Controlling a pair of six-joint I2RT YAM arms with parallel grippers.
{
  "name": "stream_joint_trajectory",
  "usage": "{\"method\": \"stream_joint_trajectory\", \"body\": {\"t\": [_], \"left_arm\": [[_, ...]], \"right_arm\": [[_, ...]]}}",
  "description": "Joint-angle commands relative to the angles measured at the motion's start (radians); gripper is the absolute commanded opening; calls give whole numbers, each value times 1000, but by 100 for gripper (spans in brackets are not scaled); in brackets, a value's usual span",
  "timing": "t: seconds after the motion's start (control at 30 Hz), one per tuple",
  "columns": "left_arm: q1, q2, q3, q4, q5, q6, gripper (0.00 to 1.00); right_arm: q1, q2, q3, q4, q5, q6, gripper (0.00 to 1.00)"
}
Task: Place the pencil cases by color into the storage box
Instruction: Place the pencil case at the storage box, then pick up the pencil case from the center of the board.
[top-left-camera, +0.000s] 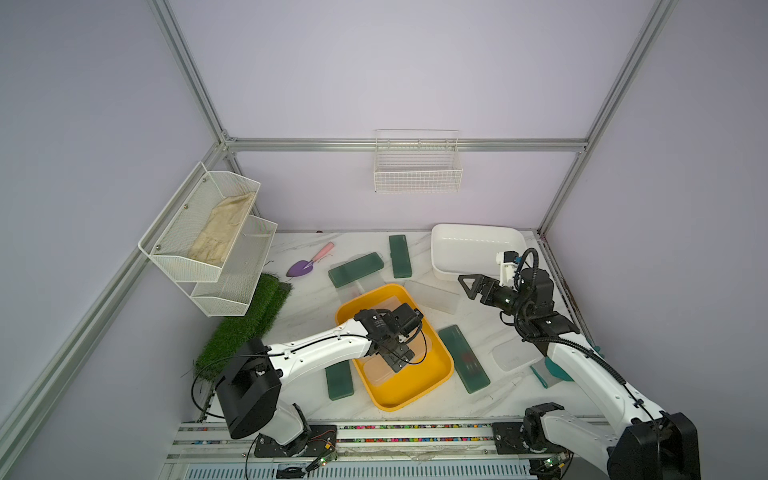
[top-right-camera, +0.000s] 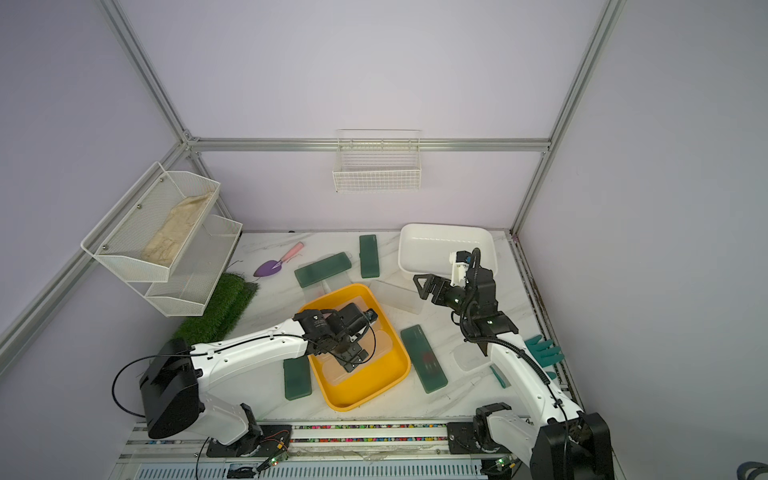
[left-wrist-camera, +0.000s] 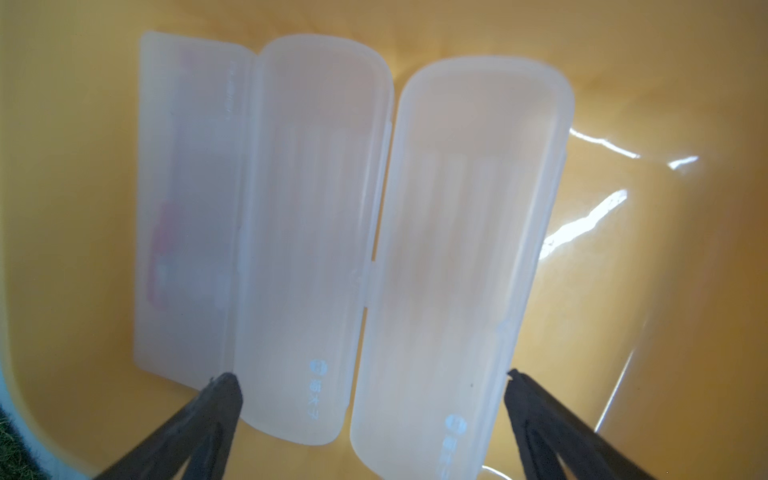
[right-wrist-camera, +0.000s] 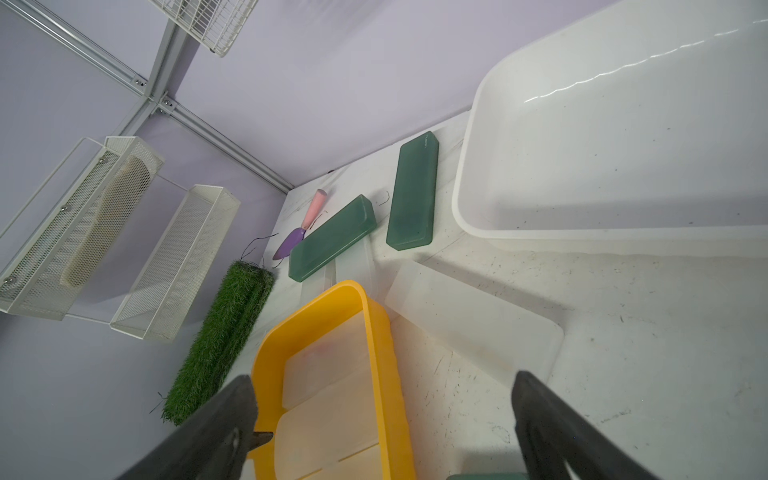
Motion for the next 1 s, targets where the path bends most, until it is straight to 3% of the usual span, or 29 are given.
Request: {"method": "stream_joint_trajectory", "body": {"t": [0.0, 0.4, 0.77, 0.97], "left_arm": [[12, -66, 29, 94, 47, -50, 100], [16, -162, -1, 226, 180, -167, 100], [16, -231, -194, 424, 139, -348, 100], [-20, -230, -264, 503, 123, -356, 100]], "right_arm": [[-4, 4, 26, -27, 33, 7, 97], [-3, -15, 67, -192, 155, 115, 97], [-7, 4, 108, -434, 284, 265, 97], [-9, 32, 147, -594, 353, 326, 97]]}}
